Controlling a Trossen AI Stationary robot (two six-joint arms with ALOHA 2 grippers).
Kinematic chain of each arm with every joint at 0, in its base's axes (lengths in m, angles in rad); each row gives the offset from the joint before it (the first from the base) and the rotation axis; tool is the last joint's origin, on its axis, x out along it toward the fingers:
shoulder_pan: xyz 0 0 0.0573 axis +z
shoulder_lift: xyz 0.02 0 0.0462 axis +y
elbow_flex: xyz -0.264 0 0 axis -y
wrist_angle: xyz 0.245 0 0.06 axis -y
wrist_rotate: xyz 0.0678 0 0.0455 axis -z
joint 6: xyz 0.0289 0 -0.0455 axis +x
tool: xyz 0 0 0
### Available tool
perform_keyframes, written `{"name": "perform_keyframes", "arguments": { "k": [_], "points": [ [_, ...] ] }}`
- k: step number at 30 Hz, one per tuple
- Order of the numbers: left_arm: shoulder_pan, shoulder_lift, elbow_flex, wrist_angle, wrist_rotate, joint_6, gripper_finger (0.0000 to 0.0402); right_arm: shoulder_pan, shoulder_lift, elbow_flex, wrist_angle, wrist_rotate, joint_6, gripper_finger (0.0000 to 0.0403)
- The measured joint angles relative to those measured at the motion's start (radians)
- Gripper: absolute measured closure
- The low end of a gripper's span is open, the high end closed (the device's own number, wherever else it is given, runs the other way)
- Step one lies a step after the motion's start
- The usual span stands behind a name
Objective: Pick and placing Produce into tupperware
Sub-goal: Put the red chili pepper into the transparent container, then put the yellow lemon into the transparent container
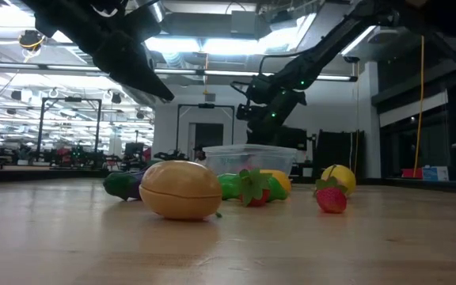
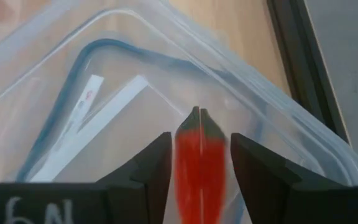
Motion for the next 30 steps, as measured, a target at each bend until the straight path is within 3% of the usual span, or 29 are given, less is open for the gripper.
{"name": "perform_keyframes", "arguments": {
  "k": [12, 23, 30],
  "points": [
    [0.0, 0.0, 0.0, 0.0, 0.0, 0.003, 0.028, 0.014, -0.02, 0.023, -0.035, 0.045, 0.0, 0.0234],
    [0.0, 0.0, 0.0, 0.0, -0.001, 0.005, 0.0294, 0.079, -0.106, 0.152, -0.233, 0.042, 0.032, 0.0233],
    [0.0, 0.0, 0.0, 0.0, 0.0, 0.002, 0.0305, 0.115, -0.131, 0.156, -0.346, 0.041, 0.052, 0.0233]
  ]
}}
